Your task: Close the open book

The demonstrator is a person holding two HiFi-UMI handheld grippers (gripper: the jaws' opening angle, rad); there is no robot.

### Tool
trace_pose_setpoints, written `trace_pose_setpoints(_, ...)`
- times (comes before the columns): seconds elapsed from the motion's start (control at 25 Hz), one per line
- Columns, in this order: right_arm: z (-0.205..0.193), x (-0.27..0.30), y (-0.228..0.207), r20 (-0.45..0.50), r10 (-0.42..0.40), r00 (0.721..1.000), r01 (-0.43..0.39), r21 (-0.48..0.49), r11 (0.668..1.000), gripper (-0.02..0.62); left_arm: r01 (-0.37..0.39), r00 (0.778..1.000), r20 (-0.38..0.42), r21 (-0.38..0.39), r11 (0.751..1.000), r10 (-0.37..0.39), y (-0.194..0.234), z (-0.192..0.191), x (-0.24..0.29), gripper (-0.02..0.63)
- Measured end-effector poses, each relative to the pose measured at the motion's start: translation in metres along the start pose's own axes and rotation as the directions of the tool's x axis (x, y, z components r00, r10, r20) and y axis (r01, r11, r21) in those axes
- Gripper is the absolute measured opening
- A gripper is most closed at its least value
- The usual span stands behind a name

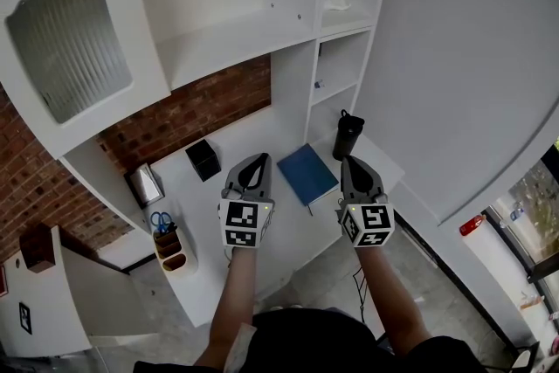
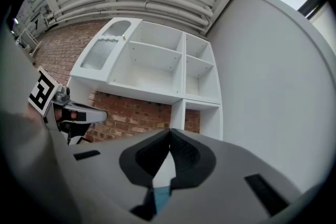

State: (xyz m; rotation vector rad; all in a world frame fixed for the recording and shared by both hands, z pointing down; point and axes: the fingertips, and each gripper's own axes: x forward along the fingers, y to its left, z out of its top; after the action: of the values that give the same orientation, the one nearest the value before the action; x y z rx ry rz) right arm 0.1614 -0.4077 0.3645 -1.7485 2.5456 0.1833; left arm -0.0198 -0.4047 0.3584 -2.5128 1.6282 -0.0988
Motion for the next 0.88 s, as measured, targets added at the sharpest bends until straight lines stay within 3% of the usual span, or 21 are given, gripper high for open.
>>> trace_pose_setpoints(0.88,-0.014,-0.007,-0.011,-0.054,-0.022,0.998,0.023,0.013,1.0,-0.003,-0.003,1.0,-0.023,-0.012,1.0,0.003,-0.002,-0.008,-0.004,0.009)
